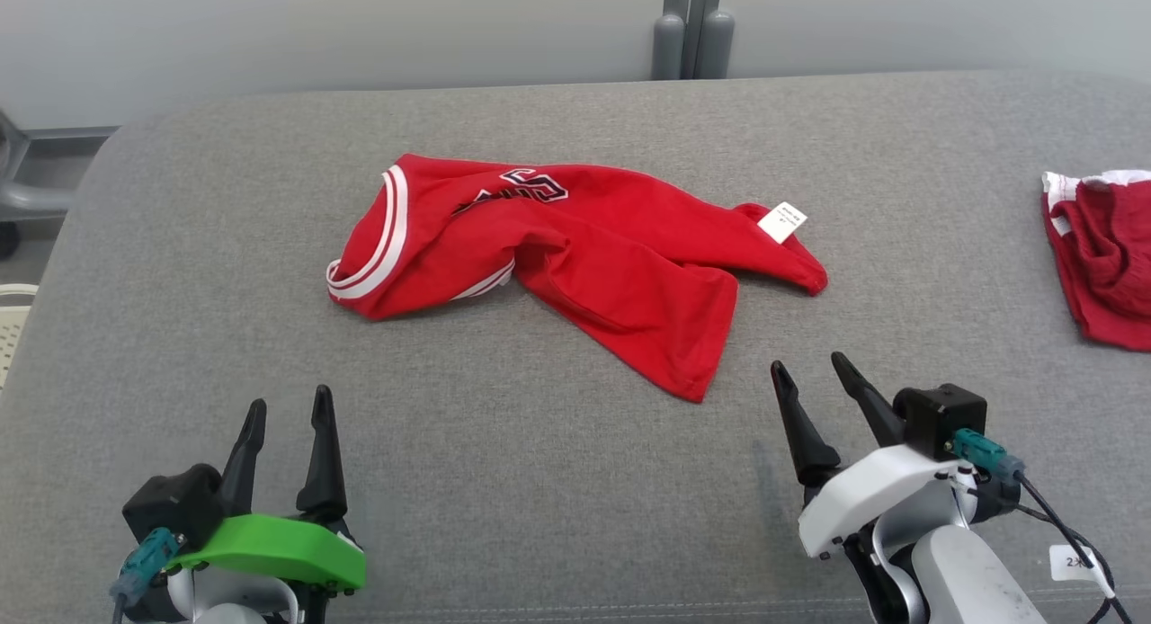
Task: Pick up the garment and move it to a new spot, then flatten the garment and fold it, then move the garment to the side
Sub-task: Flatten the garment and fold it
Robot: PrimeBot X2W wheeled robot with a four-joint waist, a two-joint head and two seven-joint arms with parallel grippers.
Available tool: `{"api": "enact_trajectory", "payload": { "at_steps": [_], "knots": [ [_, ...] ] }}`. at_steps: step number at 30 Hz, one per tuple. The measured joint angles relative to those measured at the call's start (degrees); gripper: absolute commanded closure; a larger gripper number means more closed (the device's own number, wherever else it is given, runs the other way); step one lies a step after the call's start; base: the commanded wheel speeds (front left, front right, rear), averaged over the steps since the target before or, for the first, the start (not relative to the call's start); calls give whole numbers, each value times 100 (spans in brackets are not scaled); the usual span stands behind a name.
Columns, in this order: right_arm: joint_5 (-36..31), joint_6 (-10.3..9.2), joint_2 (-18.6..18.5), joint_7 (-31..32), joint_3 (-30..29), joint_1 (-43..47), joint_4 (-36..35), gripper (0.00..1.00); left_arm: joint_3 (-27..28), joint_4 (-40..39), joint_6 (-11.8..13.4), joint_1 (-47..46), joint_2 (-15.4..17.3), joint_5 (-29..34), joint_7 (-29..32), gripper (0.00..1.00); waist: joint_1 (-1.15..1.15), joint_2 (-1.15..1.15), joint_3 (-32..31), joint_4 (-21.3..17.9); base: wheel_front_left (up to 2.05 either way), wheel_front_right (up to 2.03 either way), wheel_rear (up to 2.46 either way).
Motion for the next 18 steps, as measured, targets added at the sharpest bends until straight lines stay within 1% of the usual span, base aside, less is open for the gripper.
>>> {"api": "enact_trajectory", "payload": {
  "at_steps": [4,7,18],
  "knots": [
    [41,1,1,-31,20,-14,532,0,-24,-282,98,192,-10,107,0,0,0,0,-15,198,0,0,0],
    [198,1,0,-105,90,-170,991,0,-52,-437,144,239,-23,138,0,0,0,0,7,362,0,0,0],
    [672,1,1,-510,354,-1023,2655,0,-160,-605,171,308,-79,160,34,0,0,0,207,952,0,0,0]
  ]
}}
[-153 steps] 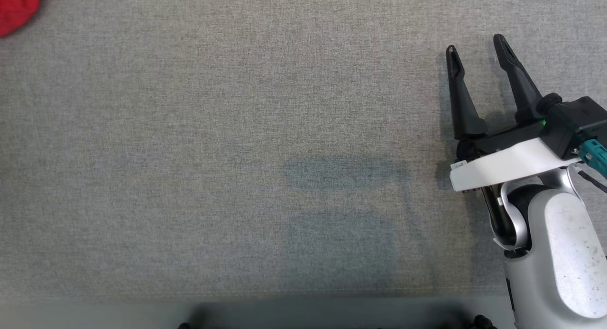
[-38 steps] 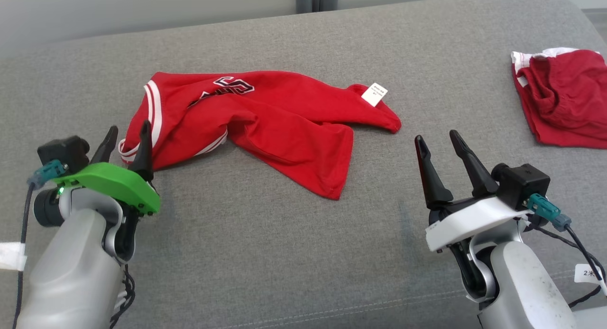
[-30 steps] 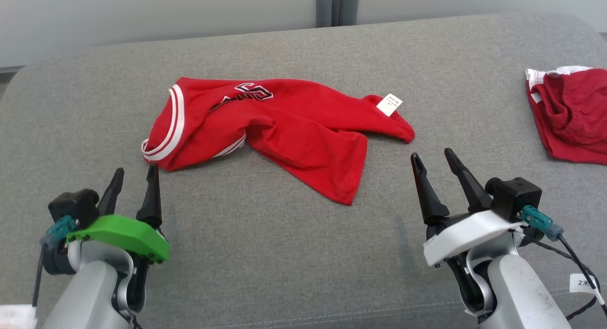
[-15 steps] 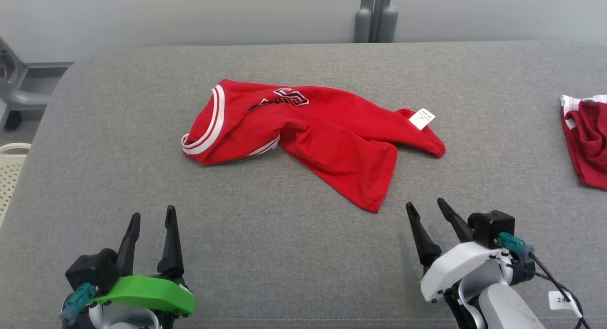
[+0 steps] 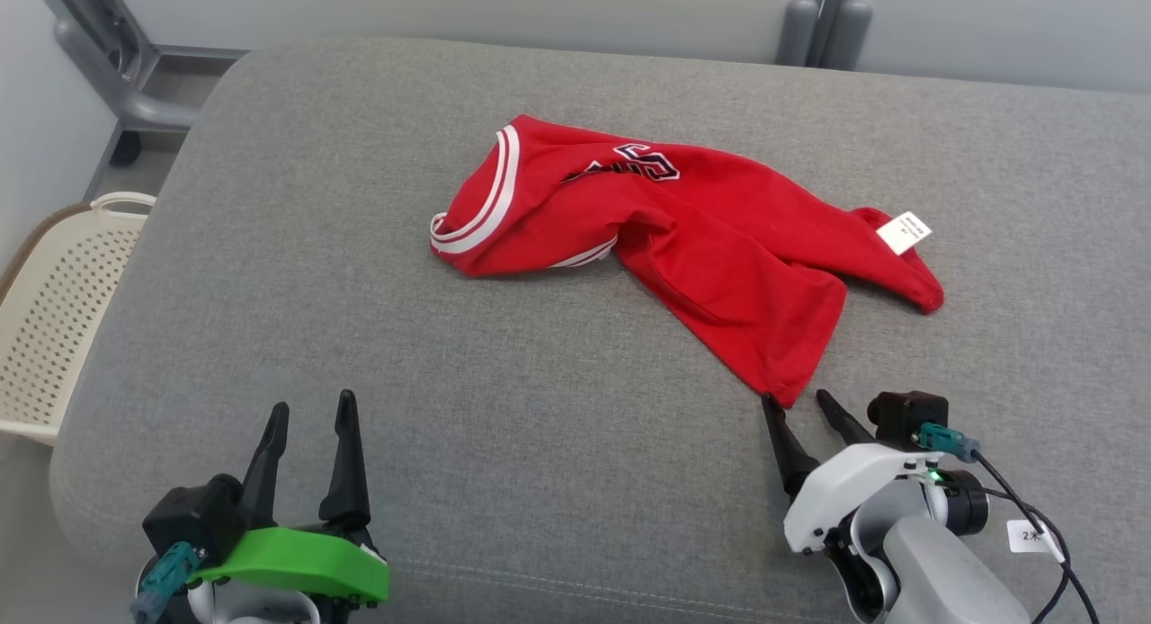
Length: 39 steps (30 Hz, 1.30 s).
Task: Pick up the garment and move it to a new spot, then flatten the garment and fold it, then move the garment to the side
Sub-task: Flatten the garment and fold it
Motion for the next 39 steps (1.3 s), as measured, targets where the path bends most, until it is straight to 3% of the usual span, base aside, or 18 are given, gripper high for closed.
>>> {"api": "enact_trajectory", "payload": {
  "at_steps": [9,10,12,14,16,21,25,33,39],
  "knots": [
    [376,0,4,-292,187,-505,808,0,7,-7,1,1,-4,0,0,0,0,0,147,249,0,0,0],
    [413,1,4,-298,189,-556,864,11,8,-7,1,1,-4,0,0,0,0,0,161,254,0,0,0],
    [435,1,2,-326,192,-664,987,52,15,-9,2,1,-4,0,-1,0,0,0,187,250,0,0,0],
    [433,1,-1,-335,188,-751,1078,70,20,-16,19,0,-5,0,-1,0,0,0,213,235,0,0,0],
    [369,1,1,-335,148,-811,1069,100,34,-22,26,-2,-7,0,-1,0,0,0,236,210,0,0,0],
    [183,1,3,-334,76,-853,922,100,59,-23,33,-4,-7,0,-1,0,0,0,262,120,0,0,0],
    [-337,1,-57,-334,-76,-859,646,100,60,-15,32,-5,-46,0,-7,0,0,0,264,-16,0,0,0],
    [-1123,1,-647,-334,-361,-740,8,100,10,54,-18,-4,-129,0,-9,0,0,0,223,-357,0,0,0],
    [-1338,3,-979,-334,-533,-400,-126,100,-3,79,-29,-8,-147,1,-9,0,0,0,221,-614,0,0,0]
  ]
}}
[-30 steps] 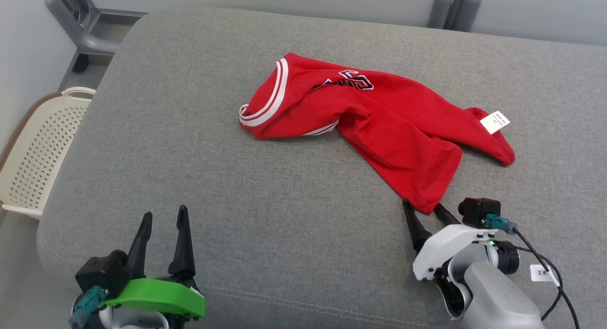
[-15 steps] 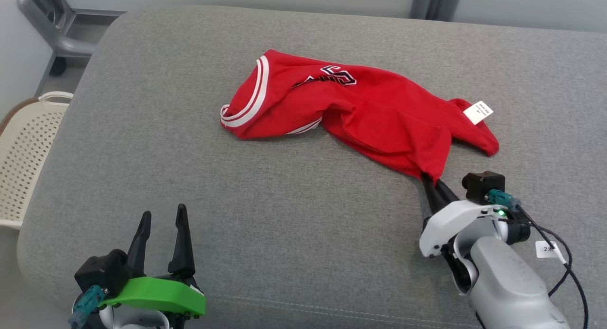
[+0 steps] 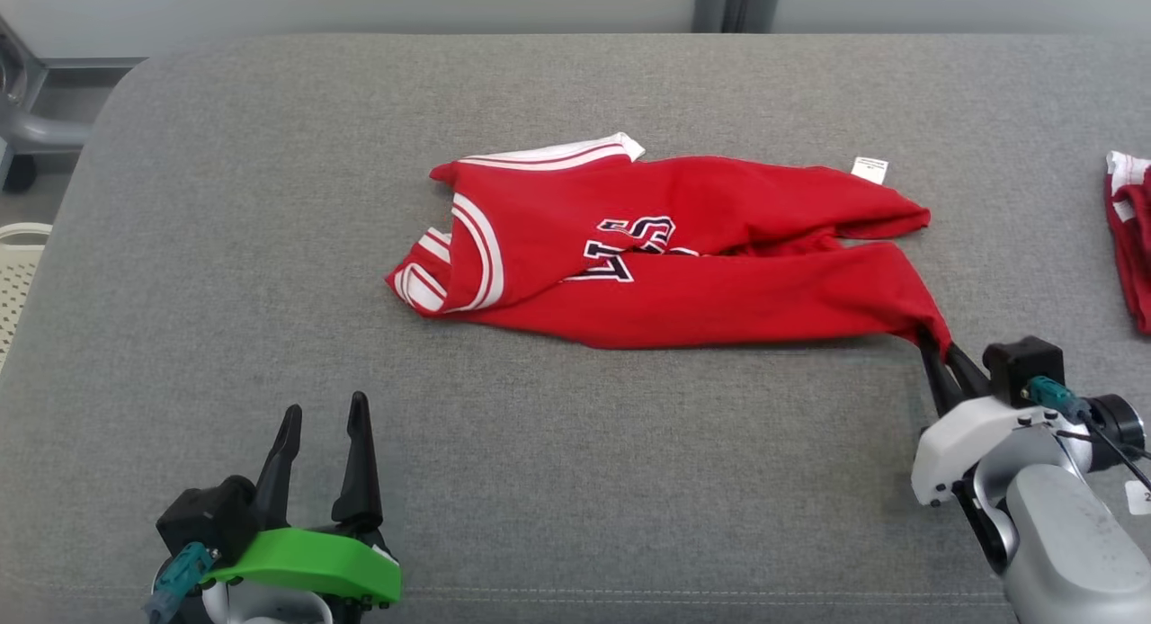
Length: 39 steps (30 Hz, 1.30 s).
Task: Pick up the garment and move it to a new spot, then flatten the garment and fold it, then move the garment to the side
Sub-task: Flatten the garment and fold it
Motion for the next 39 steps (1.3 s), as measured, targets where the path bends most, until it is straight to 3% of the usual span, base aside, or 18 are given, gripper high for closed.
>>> {"api": "enact_trajectory", "payload": {
  "at_steps": [10,20,21,22,24,32,39],
  "knots": [
    [-227,2,-137,0,-382,359,428,100,-23,36,-40,-87,-1,18,-1,0,0,0,174,-189,0,0,0],
    [-430,2,-87,0,-636,352,386,100,-103,191,-93,-118,9,16,10,0,0,0,165,-399,0,0,0],
    [-435,2,-79,0,-657,351,378,96,-113,218,-100,-128,11,16,14,0,0,0,160,-429,0,0,0],
    [-434,2,-63,0,-686,351,366,68,-131,253,-105,-149,13,16,23,0,0,0,156,-460,0,0,0],
    [-433,2,-29,0,-691,350,366,0,-179,347,-152,-214,18,23,59,0,0,0,147,-523,0,0,0],
    [-175,1,-34,0,-748,388,102,0,-444,1024,-346,-596,65,192,163,0,0,0,111,-797,0,0,0],
    [-56,1,-154,0,-806,562,-541,0,-571,1904,-477,-1105,214,403,219,0,0,0,85,-1087,0,0,0]
  ]
}}
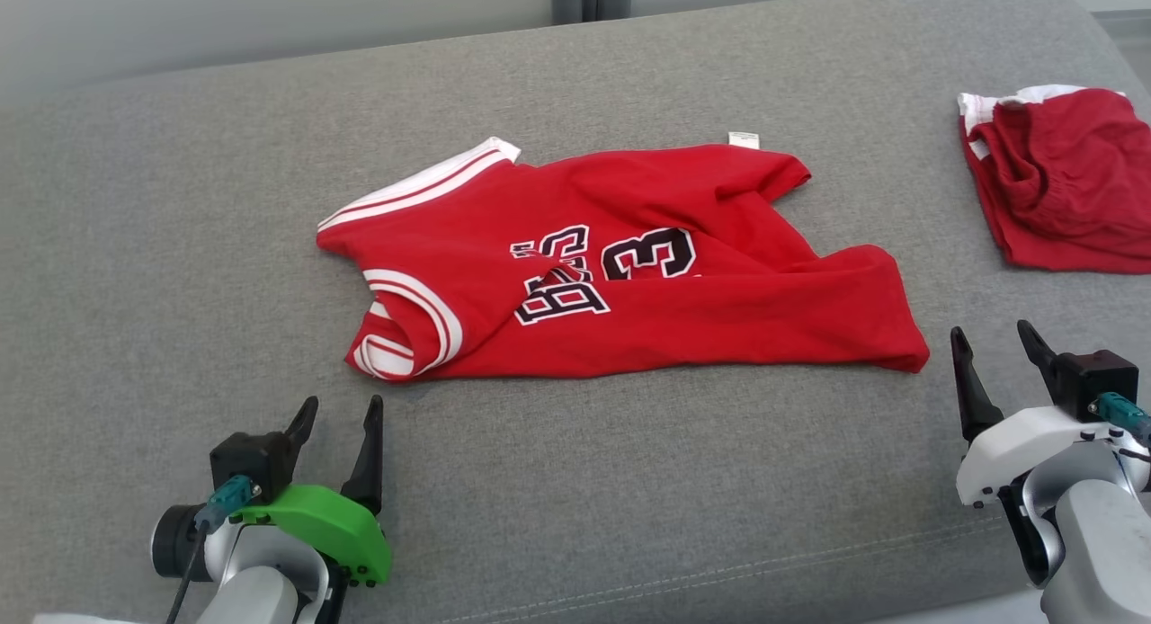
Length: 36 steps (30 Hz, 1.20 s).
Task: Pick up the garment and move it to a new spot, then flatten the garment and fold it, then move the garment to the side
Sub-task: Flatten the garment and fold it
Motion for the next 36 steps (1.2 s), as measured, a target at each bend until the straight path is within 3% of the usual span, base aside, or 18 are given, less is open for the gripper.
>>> {"api": "enact_trajectory", "payload": {
  "at_steps": [10,17,22,23,24,27,36],
  "knots": [
    [181,-1,89,0,240,83,-593,0,-180,1155,-209,-723,87,244,-10,0,0,0,56,-298,0,0,0],
    [285,0,100,0,369,85,-737,0,-234,1593,-624,-1098,-29,127,-67,0,0,0,140,-381,0,0,0],
    [322,0,99,0,386,88,-766,0,-287,1794,-716,-1240,-93,131,-113,0,0,0,151,-380,0,0,0],
    [324,0,101,0,387,88,-766,0,-293,1824,-730,-1262,-119,134,-134,16,0,0,147,-379,0,0,0],
    [325,0,105,0,391,88,-767,0,-301,1859,-732,-1278,-144,134,-140,52,0,0,142,-377,0,0,0],
    [333,0,122,0,417,88,-767,0,-327,1987,-765,-1335,-193,143,-159,100,0,0,129,-369,0,0,0],
    [336,0,189,0,431,83,-786,0,-244,2184,-730,-1532,-293,124,-210,100,0,0,115,-295,0,0,0]
  ]
}}
